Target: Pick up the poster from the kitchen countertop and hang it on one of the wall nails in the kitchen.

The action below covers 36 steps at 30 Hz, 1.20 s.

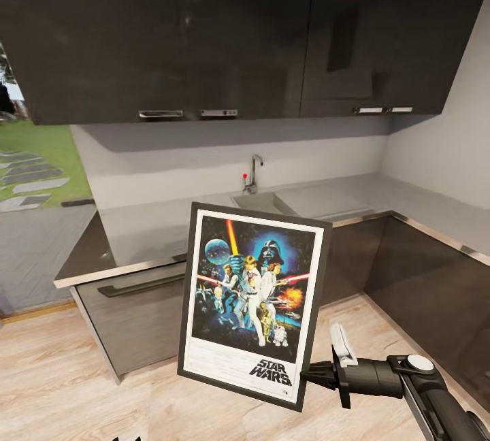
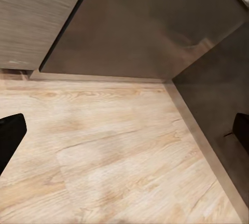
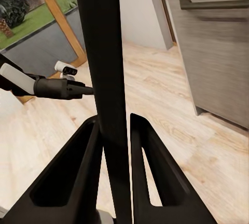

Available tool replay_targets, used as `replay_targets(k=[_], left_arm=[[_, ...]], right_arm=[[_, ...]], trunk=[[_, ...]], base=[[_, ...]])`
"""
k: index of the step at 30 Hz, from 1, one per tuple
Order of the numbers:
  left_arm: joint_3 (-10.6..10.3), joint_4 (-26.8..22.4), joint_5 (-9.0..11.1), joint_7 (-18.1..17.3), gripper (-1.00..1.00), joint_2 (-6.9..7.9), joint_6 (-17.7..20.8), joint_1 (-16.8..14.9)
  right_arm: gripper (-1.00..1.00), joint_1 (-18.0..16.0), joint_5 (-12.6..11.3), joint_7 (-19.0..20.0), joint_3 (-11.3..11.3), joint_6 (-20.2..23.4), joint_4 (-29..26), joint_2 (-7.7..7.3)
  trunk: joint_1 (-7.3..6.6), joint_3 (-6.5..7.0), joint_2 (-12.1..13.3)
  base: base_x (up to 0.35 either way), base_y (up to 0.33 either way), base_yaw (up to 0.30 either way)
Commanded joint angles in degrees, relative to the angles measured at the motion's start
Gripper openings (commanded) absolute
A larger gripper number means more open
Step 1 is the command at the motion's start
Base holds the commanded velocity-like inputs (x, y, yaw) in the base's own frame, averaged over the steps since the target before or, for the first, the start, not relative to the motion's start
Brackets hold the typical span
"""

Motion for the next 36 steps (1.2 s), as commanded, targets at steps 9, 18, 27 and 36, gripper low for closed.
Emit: replay_targets(k=[9, 18, 27, 36], left_arm=[[-0.36, 0.04, 0.37, -0.14, 1.0, 0.01, -0.26, -0.07], [-0.36, 0.04, 0.37, -0.14, 1.0, 0.01, -0.26, -0.07], [-0.36, 0.04, 0.37, -0.14, 1.0, 0.01, -0.26, -0.09], [-0.36, 0.04, 0.37, -0.14, 1.0, 0.01, -0.2, -0.1]], right_arm=[[-1.0, -0.03, -0.03, 0.36, -0.06, 0.8, -0.01, 0.0], [-1.0, -0.06, -0.03, 0.36, -0.12, 0.8, -0.03, 0.0], [-1.0, -0.04, -0.03, 0.36, -0.12, 0.8, -0.02, 0.0], [-1.0, -0.03, -0.03, 0.36, -0.12, 0.8, 0.0, 0.0]], trunk=[[-1.97, 1.53, 3.55], [-3.94, 3.14, 7.16], [-5.92, 4.76, 10.77], [-7.9, 6.37, 14.37]], base=[[0.0, 0.0, 0.0], [0.0, 0.0, 0.0], [0.0, 0.0, 0.0], [0.0, 0.0, 0.0]])
